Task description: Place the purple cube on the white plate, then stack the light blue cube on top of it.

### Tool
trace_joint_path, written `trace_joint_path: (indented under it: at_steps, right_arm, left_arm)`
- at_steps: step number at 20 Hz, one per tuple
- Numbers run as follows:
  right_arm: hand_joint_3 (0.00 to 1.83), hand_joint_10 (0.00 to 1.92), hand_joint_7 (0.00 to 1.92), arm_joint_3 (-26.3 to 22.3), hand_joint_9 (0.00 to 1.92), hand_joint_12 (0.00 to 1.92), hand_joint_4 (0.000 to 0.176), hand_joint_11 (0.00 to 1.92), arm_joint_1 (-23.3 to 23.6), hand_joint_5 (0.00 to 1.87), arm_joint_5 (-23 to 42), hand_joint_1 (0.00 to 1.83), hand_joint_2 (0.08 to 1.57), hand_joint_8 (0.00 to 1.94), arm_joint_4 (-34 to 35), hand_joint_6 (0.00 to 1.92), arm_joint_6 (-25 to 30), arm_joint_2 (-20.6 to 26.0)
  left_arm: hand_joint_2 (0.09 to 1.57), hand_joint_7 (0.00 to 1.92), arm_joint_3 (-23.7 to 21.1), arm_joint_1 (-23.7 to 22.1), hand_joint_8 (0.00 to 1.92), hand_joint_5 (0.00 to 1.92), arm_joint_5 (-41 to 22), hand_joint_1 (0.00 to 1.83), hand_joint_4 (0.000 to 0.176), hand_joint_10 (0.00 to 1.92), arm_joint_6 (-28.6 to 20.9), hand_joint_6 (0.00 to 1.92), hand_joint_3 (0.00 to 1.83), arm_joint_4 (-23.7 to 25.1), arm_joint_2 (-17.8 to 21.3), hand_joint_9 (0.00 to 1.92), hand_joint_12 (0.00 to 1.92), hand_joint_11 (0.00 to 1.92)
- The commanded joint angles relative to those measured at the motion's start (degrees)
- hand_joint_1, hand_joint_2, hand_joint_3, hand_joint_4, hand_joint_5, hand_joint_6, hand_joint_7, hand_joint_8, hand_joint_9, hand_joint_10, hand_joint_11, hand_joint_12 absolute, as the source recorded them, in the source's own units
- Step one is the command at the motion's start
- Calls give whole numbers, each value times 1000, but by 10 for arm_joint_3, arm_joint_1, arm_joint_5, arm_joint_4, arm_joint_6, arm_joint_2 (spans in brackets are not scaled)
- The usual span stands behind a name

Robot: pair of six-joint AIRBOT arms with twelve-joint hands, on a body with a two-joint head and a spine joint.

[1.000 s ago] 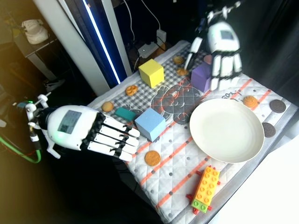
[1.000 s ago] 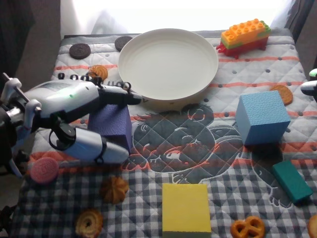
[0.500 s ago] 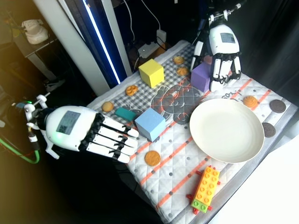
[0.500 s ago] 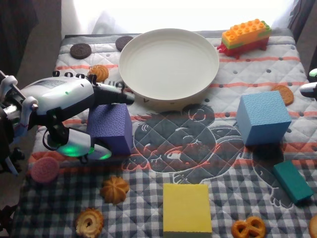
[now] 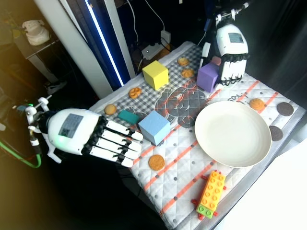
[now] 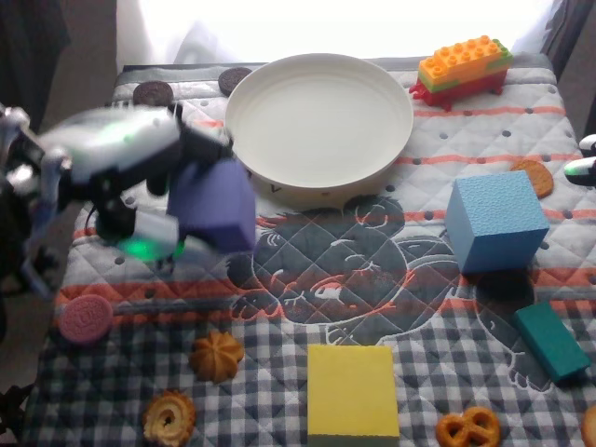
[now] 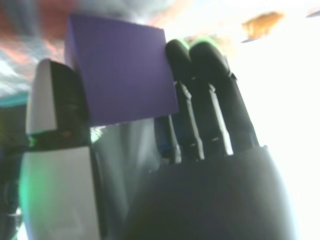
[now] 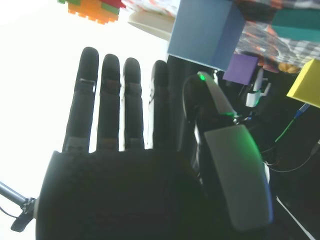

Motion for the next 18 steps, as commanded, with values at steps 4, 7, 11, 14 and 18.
trace_joint_path:
  at_steps: [4, 7, 11, 14, 18]
  right_arm:
    - [0, 1, 482, 4, 475, 468, 30, 324, 6, 561, 65, 594, 1413, 0, 13, 0, -1, 0]
    - [0, 7, 487, 5, 491, 481, 33, 346, 7, 569, 65, 566, 1408, 4, 13, 4, -1, -2]
    - [0, 1, 472, 9, 479, 535, 38, 314, 10, 572, 64, 530, 1413, 1, 10, 0, -1, -8]
    - [1, 2, 480, 14, 482, 600, 45, 283, 23, 565, 54, 509, 1410, 4, 2, 2, -1, -14]
    - [2, 0, 470, 25, 435, 627, 42, 179, 35, 566, 44, 509, 1409, 0, -13, 0, 2, -26]
  left_arm:
    - [1147, 999, 30, -56, 1085, 829, -61, 1224, 0, 1094, 0, 1121, 0, 20, -31, 913, 1453, 751]
    - [1136, 1007, 72, -103, 1063, 864, -34, 1227, 0, 970, 0, 1070, 0, 20, -65, 909, 1304, 770]
    - [1129, 970, 152, -156, 1178, 937, 25, 1236, 0, 1061, -1, 914, 0, 13, -130, 886, 1392, 771]
    - [1154, 887, 208, -177, 1314, 928, 65, 1222, 0, 1123, -1, 915, 1, 8, -172, 863, 1466, 779]
    - [1218, 771, 286, -194, 1551, 819, 123, 1211, 0, 1534, -1, 1018, 1, 5, -233, 660, 1839, 640]
